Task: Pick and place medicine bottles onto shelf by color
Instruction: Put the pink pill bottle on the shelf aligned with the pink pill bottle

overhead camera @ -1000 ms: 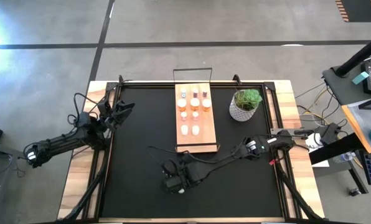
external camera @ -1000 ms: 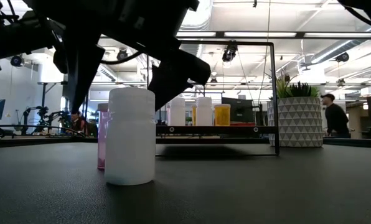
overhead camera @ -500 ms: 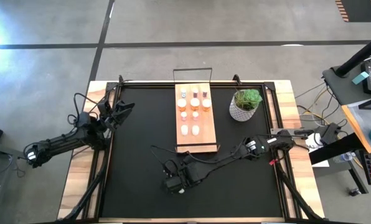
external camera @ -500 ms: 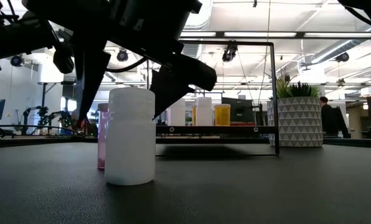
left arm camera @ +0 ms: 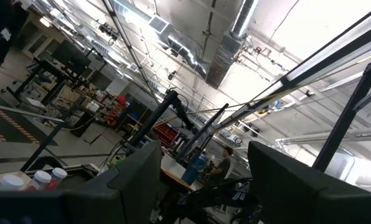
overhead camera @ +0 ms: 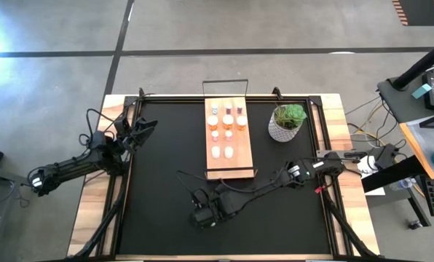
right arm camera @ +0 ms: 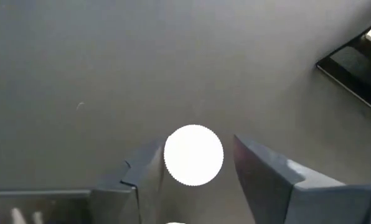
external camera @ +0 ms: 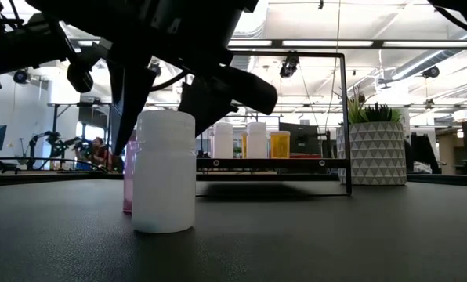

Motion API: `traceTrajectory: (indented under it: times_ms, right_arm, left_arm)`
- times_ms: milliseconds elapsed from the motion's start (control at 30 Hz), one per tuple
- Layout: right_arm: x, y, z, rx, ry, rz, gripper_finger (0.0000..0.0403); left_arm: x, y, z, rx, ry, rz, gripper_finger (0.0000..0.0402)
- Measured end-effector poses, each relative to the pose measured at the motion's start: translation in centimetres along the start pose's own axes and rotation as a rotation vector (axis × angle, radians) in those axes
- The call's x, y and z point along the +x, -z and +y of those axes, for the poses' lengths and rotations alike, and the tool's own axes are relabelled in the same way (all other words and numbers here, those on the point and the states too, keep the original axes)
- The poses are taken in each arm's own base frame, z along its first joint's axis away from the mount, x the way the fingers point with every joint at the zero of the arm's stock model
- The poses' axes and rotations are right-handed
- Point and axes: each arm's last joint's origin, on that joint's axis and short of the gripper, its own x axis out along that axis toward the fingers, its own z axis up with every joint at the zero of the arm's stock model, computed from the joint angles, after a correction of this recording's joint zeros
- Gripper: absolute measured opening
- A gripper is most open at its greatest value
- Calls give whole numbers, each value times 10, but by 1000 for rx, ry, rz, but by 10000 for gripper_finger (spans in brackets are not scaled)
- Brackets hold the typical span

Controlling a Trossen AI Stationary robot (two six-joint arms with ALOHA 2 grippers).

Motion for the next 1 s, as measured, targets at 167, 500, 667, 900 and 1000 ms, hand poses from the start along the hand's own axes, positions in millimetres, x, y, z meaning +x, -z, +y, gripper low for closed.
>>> traceTrajectory:
  times_ms: [167, 500, 667, 900, 1000]
  right_arm:
    - [-1, 3, 1, -3, -1, 2, 161]
    - [-3, 4, 2, 4, -1, 3, 157]
    - [-14, 3, 8, -9, -25, -9, 157]
    - [-18, 3, 8, -31, -12, -5, 155]
    - [-16, 4, 6, -39, 3, 2, 155]
  left_arm:
    - [0, 0, 0, 0, 0, 0, 224]
    - [0, 0, 0, 0, 0, 0, 224]
    - [0, 0, 0, 0, 0, 0, 224]
    - [0, 0, 0, 0, 0, 0, 224]
    - [0, 0, 0, 0, 0, 0, 224]
